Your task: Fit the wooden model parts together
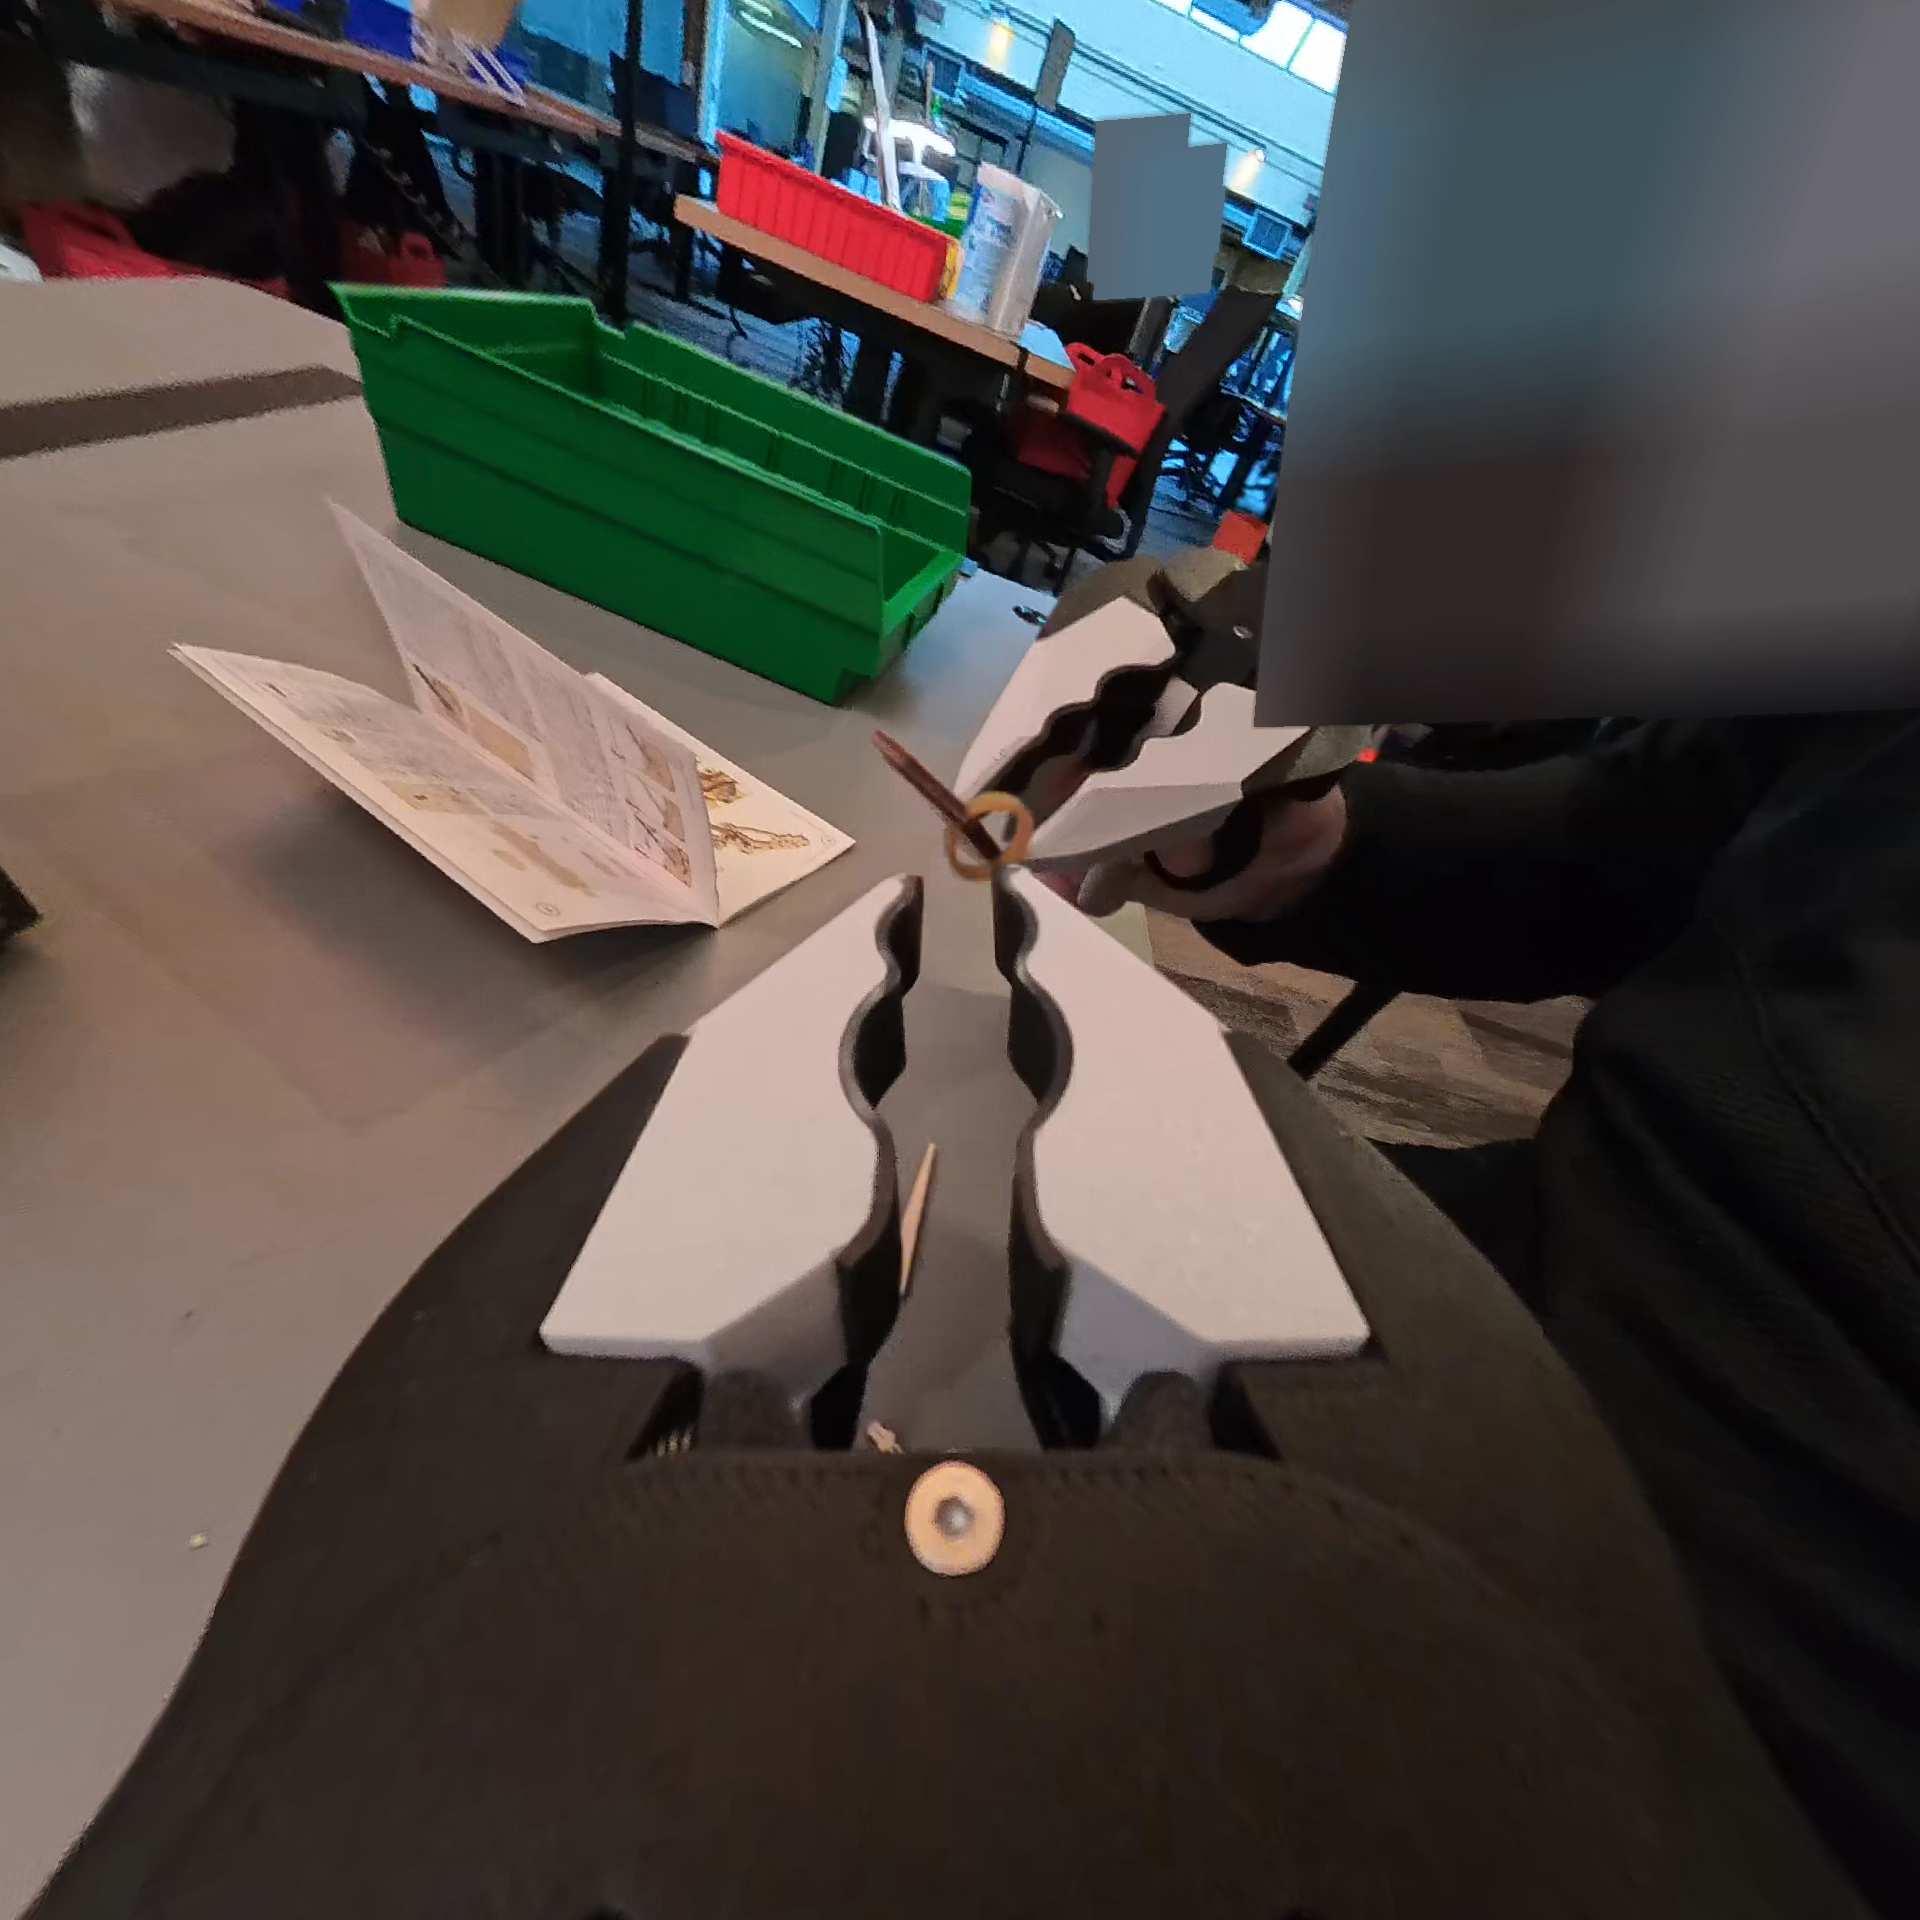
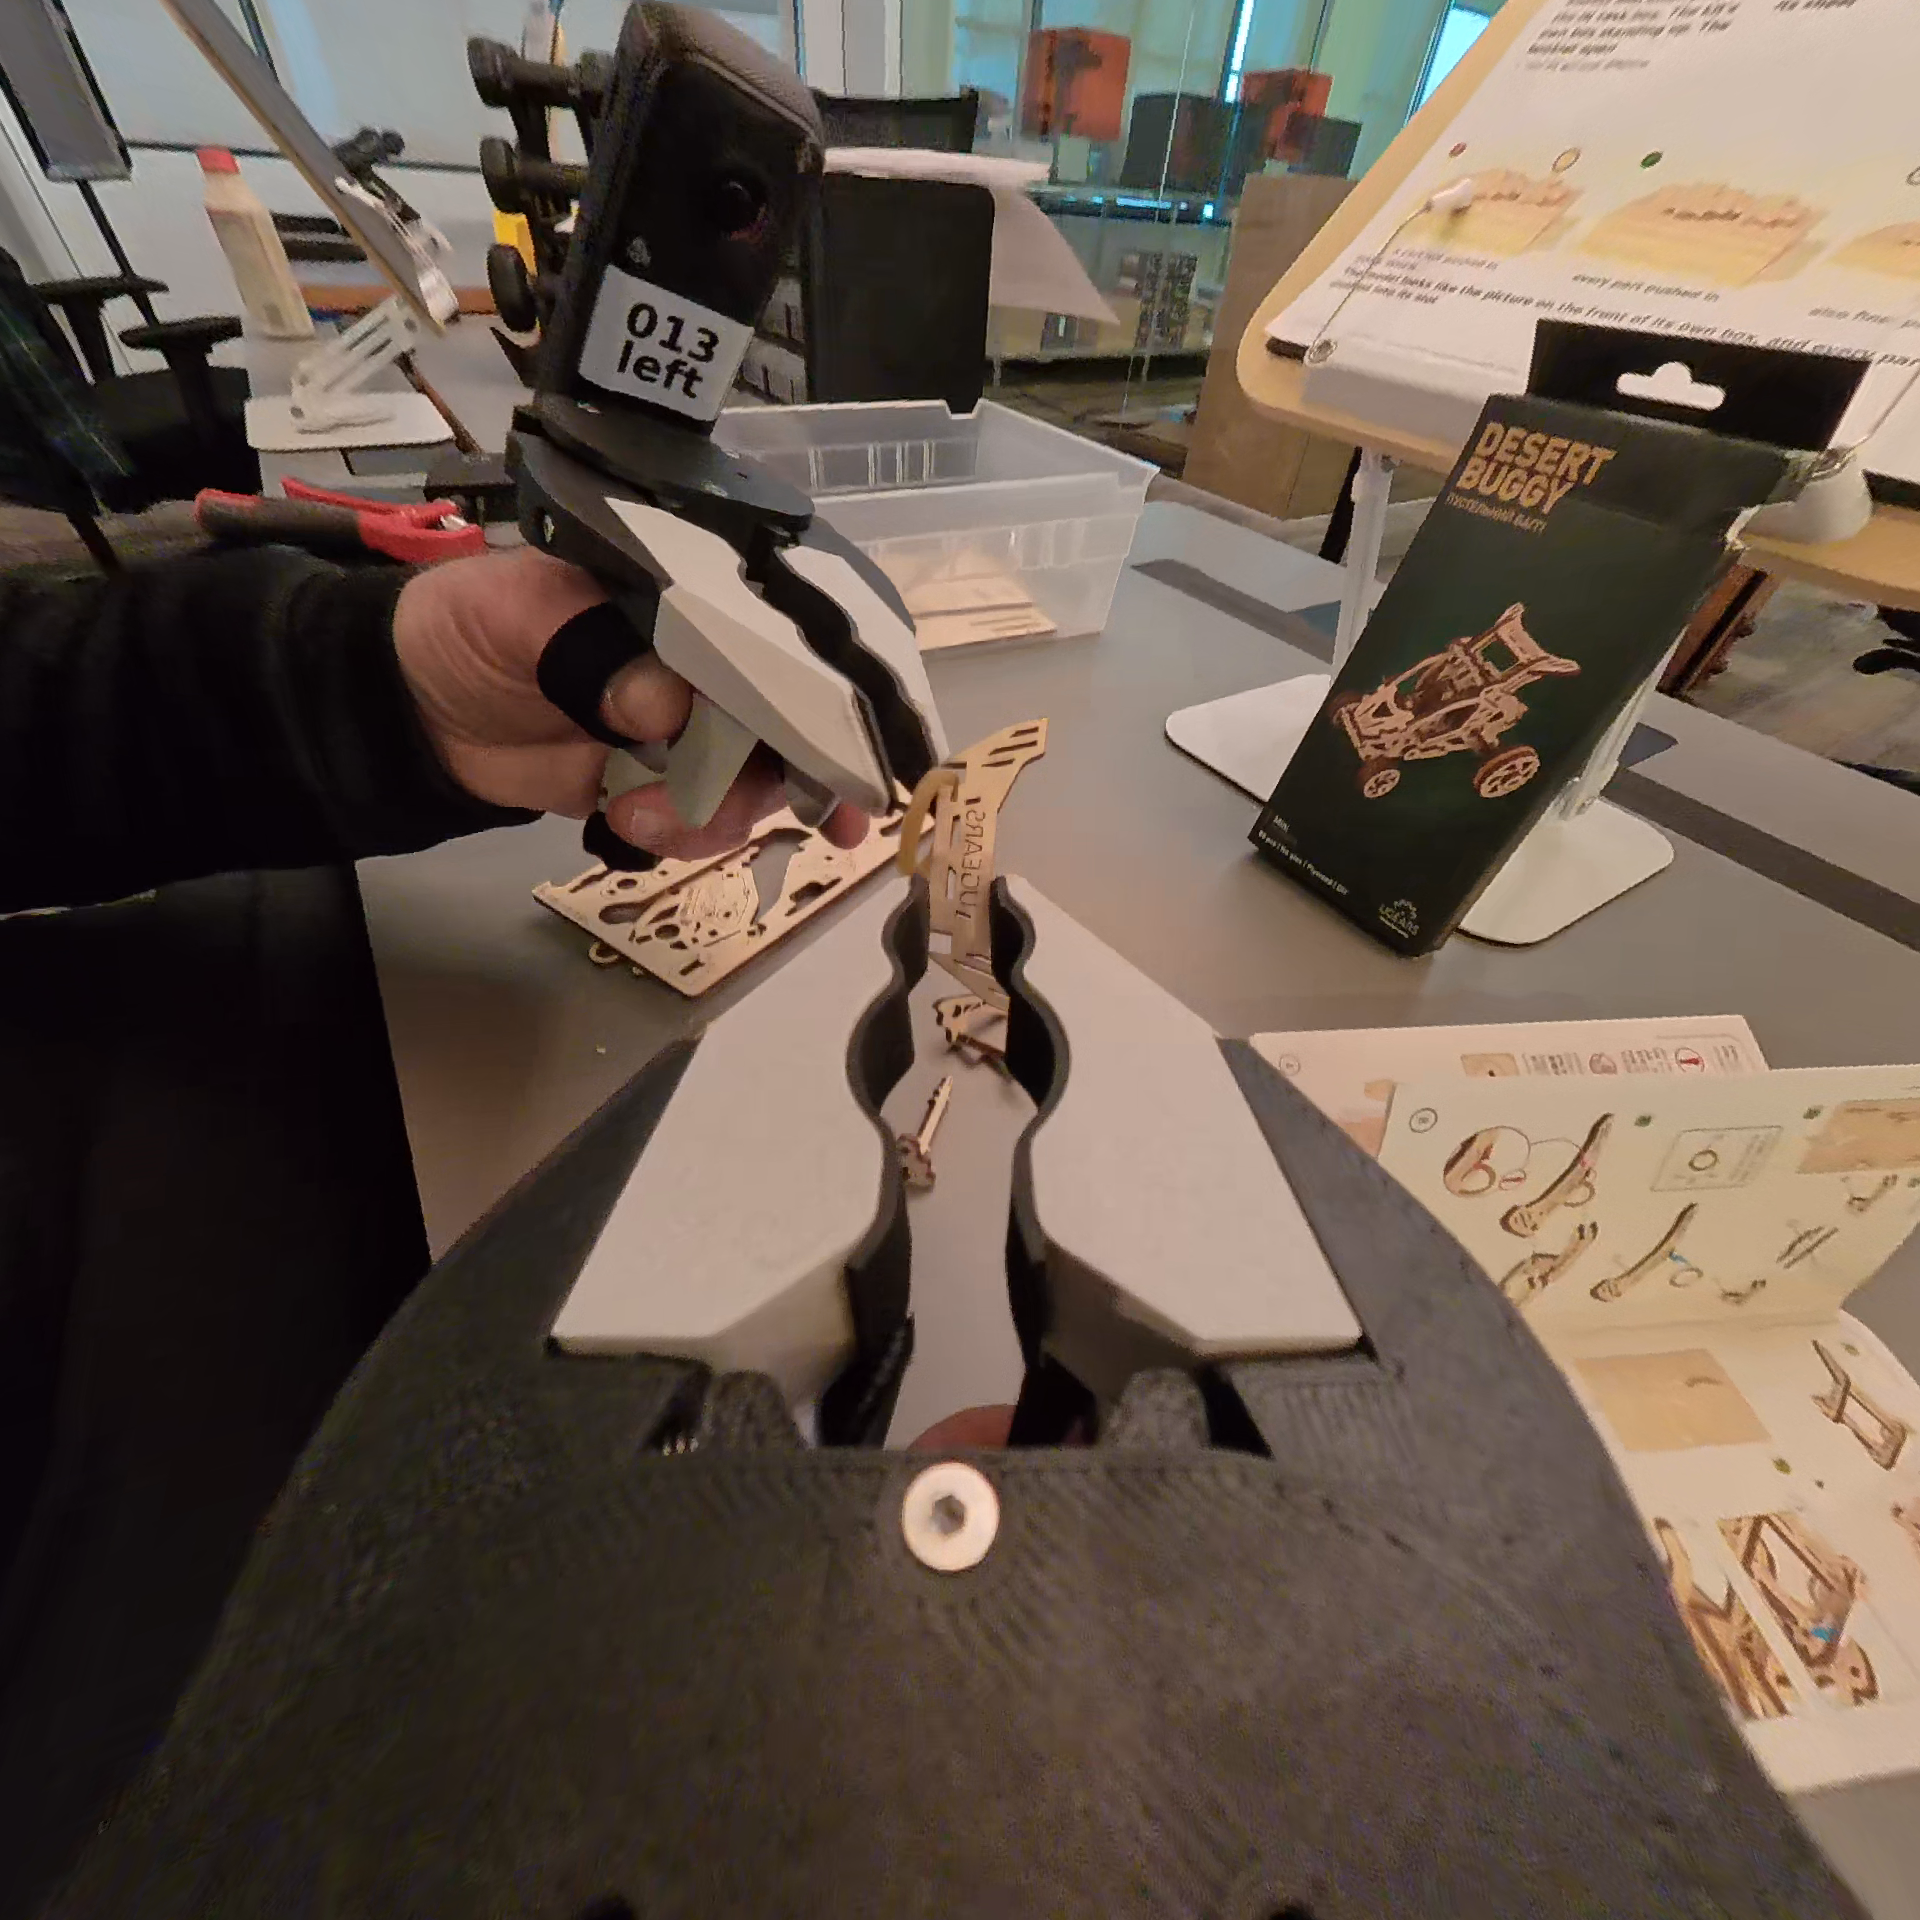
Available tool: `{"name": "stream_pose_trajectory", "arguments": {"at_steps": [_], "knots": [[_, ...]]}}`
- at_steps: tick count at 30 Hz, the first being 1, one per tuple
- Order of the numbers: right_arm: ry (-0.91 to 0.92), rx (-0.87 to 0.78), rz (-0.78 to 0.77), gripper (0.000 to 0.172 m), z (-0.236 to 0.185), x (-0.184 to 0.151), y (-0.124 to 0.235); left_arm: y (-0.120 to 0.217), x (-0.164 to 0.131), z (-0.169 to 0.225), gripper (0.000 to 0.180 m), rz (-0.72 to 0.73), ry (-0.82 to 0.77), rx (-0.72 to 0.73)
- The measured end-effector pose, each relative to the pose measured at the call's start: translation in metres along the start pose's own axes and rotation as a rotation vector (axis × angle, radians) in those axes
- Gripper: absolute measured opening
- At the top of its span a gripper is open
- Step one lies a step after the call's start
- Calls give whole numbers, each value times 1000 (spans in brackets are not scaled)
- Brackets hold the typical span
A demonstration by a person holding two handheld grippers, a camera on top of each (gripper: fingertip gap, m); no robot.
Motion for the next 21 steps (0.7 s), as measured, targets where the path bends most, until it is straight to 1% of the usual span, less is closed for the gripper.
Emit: {"name": "stream_pose_trajectory", "arguments": {"at_steps": [3, 5, 10, 11, 17, 21], "knots": [[10, 3, 20, 9, -1, 3, -3, 3, 7, -3, 12, 14, -23, 38], [26, 1, 30, 8, -2, 5, -5, 1, 10, -1, 15, -2, -41, 34], [57, -19, 42, 9, -1, 10, -8, -1, 13, -4, 12, 5, -30, 70], [63, -22, 45, 9, -1, 10, -8, -1, 13, -3, 8, 16, -22, 62], [103, -44, 56, 9, -1, 12, -9, -1, 14, -5, 4, 53, 33, 15], [112, -38, 81, 9, -2, 13, -8, -1, 15, -8, 1, 80, 125, -75]]}}
Point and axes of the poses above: each gripper's, where its closed fingertips meet, y back along the fingers, x out of its top, z = x × y across the jaws, the point moved 7 cm from there along y, back along the fingers, and after that the axes turned 12 degrees about -y, right-handed, at the moved point
